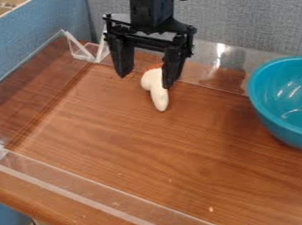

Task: Put the mushroom in the blue bowl

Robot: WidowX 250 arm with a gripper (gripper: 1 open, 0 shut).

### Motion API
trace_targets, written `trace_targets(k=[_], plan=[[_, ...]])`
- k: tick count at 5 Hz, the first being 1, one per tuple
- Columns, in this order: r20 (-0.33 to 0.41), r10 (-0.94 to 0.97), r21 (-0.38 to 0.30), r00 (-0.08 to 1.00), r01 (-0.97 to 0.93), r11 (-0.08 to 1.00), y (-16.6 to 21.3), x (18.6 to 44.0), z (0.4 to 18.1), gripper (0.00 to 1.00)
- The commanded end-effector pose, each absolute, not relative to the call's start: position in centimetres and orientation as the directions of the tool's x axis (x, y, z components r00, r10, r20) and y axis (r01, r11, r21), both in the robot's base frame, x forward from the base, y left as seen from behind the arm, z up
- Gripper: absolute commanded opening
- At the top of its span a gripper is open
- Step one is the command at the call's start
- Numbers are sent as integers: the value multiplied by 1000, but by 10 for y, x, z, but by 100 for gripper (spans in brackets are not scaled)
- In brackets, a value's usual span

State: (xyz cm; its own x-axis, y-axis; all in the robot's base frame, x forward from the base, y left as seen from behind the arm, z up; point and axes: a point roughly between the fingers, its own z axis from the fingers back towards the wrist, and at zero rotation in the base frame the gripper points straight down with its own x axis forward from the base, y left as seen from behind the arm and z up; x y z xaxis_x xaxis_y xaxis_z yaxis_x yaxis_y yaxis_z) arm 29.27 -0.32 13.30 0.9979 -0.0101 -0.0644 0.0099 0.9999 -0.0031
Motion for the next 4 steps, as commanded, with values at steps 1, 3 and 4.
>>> trace_targets(k=[1,3,4], plan=[[-68,-44,-7,997,44,999,-2,306,120,100],[-79,-102,-15,992,101,995,-4,322,67,100],[-77,-63,-16,995,62,998,-4,331,61,100]])
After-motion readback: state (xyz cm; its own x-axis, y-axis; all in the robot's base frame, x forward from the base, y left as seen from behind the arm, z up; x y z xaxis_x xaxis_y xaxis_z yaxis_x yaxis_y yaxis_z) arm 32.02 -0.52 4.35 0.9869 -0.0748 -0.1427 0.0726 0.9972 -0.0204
